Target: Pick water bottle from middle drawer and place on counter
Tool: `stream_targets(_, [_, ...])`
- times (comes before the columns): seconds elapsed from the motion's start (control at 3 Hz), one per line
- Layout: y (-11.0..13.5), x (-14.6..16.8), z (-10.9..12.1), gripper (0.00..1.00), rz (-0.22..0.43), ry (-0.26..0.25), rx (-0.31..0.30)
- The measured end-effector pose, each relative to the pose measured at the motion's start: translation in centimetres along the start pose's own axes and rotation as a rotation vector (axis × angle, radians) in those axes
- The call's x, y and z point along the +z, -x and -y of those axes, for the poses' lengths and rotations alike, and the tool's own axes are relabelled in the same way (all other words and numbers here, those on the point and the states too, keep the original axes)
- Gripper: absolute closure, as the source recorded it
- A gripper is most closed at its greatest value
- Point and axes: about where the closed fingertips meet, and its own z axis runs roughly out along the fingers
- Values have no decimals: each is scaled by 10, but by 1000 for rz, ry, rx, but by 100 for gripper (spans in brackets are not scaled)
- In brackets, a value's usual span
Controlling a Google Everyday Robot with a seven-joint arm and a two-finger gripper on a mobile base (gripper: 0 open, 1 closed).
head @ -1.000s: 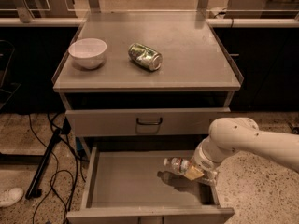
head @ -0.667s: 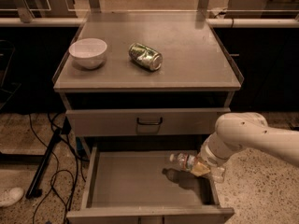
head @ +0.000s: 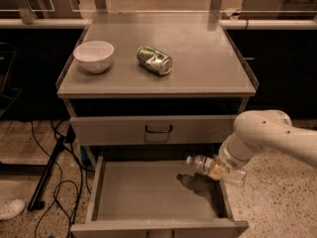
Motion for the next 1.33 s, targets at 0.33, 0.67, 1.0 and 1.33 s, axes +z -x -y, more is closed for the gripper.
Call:
stream_targets(0.33, [-2,-14,21,100,-6,-16,28])
stream_targets(0.67, [-7,-56,69,100,6,-74,76])
stream_targets(1.0, [-7,-60,73,100,5,-83,79])
stream_targets(1.33, [-10,-67,78,100,-1,-100,87])
